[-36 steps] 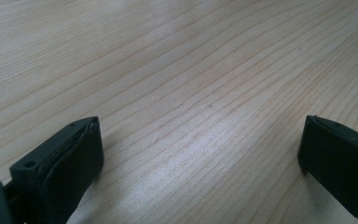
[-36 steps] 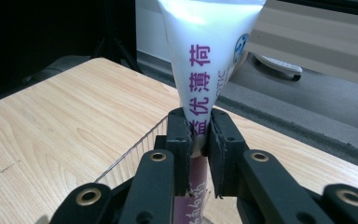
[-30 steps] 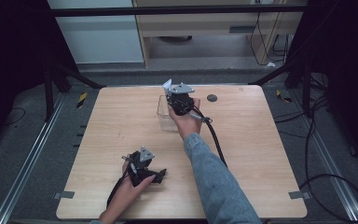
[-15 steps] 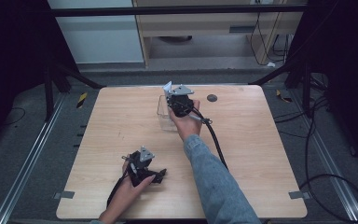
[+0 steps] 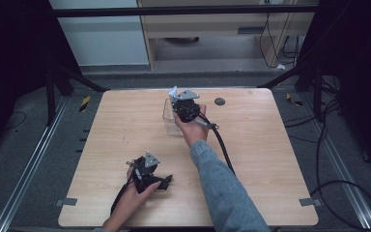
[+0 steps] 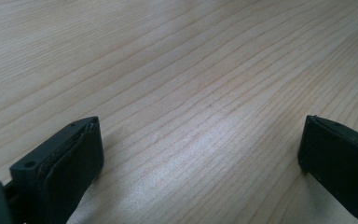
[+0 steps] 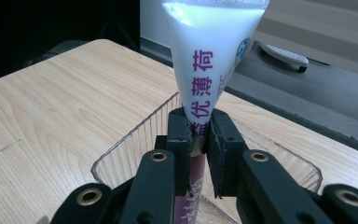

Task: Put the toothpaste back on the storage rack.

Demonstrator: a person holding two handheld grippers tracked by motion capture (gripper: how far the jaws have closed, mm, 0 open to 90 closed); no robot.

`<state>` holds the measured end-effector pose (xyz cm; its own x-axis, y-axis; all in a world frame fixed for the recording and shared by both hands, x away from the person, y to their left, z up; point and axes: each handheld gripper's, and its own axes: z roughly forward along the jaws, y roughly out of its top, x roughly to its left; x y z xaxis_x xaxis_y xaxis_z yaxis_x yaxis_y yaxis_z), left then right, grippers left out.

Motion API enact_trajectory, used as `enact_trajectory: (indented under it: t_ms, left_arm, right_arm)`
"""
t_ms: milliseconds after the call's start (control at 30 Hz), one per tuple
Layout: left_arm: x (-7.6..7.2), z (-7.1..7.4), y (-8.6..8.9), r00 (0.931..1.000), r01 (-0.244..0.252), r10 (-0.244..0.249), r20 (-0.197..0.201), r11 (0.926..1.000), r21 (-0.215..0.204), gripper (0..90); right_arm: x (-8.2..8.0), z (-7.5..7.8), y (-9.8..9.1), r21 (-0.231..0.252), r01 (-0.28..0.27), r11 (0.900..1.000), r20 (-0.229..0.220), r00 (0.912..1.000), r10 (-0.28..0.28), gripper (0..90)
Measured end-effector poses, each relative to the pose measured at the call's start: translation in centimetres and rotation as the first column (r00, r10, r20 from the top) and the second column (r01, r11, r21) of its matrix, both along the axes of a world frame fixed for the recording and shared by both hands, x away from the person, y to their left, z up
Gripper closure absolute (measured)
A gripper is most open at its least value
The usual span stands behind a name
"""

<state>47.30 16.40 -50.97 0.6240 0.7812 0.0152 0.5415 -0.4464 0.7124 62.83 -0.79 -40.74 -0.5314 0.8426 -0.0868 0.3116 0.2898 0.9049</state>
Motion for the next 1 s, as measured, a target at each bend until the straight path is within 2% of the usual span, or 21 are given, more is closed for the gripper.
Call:
enact_trajectory:
  t_ms: [600, 733, 1000]
  left_arm:
    - [0.0, 0.0, 0.0, 1.0000, 0.001, -0.001, 0.001, 1.0000, 0.001, 0.0]
    - [0.0, 0.0, 0.0, 1.0000, 0.000, 0.000, 0.001, 1.0000, 0.001, 0.0]
    - [0.0, 0.0, 0.0, 1.0000, 0.001, -0.001, 0.001, 1.0000, 0.002, 0.0]
  right_arm:
    - [0.9, 0.3, 0.9, -0.026, 0.001, 0.9997, -0.015, 0.9999, -0.001, 79.5]
    - [1.2, 0.3, 1.0, -0.019, 0.008, 0.9998, -0.028, 0.9996, -0.008, 79.5]
    - [1.4, 0.3, 1.3, -0.024, 0.008, 0.9997, -0.024, 0.9997, -0.009, 79.4]
